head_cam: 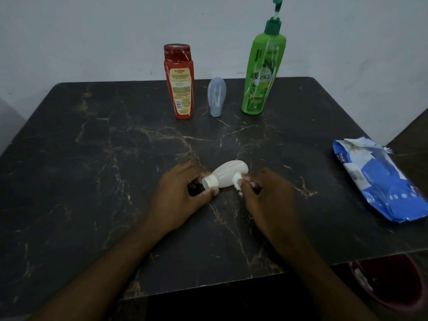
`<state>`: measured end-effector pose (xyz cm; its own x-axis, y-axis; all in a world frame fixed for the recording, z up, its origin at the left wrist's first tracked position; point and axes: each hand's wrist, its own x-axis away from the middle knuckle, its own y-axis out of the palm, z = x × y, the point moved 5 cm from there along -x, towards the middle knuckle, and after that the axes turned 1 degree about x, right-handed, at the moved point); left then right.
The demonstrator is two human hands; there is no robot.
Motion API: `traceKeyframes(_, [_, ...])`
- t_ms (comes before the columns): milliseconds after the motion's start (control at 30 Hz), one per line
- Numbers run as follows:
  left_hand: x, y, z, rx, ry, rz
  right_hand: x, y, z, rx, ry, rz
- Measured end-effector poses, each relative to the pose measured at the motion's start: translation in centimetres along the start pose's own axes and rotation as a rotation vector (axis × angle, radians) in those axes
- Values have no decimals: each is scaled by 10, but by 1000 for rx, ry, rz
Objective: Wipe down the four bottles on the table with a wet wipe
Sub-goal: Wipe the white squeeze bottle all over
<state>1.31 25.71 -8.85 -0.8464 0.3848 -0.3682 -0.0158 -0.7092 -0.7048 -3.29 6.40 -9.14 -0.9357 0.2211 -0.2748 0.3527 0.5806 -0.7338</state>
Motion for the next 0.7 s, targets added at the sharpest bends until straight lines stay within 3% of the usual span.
traceKeyframes(133, [0, 1, 0, 10, 5, -11, -20, -12, 23, -16, 109, 59])
traceKeyframes(433, [0, 0, 3, 16, 30, -3, 12, 9, -18, -26, -79, -32])
traceKeyframes(600, [1, 0, 2, 6, 19, -19, -7, -9, 15, -86, 139, 8])
traceKeyframes(700, [1, 2, 1, 15, 13, -32, -17, -17, 25, -89, 156, 107])
